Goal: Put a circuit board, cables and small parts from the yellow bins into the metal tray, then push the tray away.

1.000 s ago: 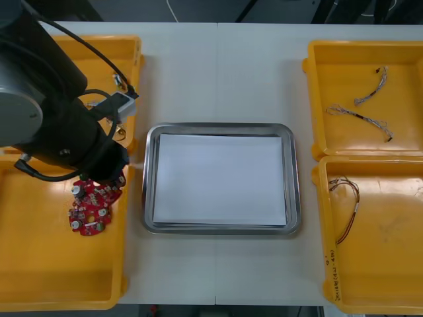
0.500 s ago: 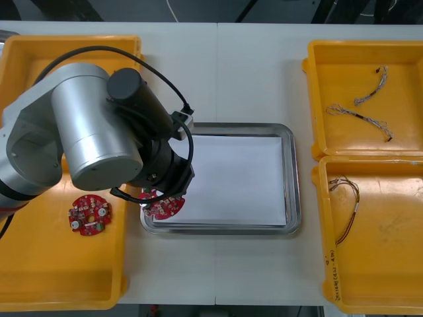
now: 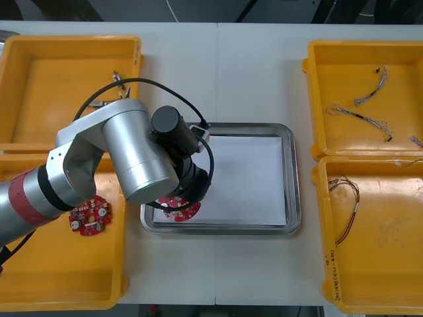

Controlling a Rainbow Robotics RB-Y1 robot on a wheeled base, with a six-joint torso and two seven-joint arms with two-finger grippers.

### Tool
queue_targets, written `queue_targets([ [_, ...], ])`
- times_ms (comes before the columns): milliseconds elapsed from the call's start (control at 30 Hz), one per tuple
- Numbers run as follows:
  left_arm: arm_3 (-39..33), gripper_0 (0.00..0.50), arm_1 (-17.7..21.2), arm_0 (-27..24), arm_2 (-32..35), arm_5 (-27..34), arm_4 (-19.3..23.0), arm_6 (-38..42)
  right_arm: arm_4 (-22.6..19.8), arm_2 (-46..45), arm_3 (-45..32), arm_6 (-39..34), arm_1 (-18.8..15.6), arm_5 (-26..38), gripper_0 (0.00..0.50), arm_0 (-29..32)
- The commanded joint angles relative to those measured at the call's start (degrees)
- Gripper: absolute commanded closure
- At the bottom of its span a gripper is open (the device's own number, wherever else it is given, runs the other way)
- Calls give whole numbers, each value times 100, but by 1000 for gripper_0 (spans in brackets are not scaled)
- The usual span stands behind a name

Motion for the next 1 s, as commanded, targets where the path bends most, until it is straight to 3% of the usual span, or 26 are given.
queue_targets([
  [33,122,499,-141,-247,-212,-216,-177,151,-53,98,-148,114,-249,21,500,-153],
  [433,175,495,-106,-247,-229,-225,-212,133,-70,125,-174,167,-241,21,500,-153],
  [467,175,474,-106,-247,-229,-225,-221,133,-88,125,-183,176,-249,21,500,-153],
  [567,175,307,-106,-247,-229,-225,-229,151,-97,125,-183,176,-241,21,500,-153],
  [633,175,153,-97,-238,-229,-225,-229,160,-123,125,-174,184,-249,21,500,-153],
  [667,175,134,-88,-238,-229,-225,-229,160,-114,125,-183,176,-241,21,500,-153],
  [700,175,46,-80,-238,-229,-225,-229,169,-132,116,-183,176,-249,21,500,-144],
  [767,175,0,-80,-238,-229,-243,-221,186,-140,116,-183,176,-241,21,500,-144],
  [1000,157,0,-45,-247,-133,-243,-150,239,-167,107,-183,176,-249,21,500,-144],
])
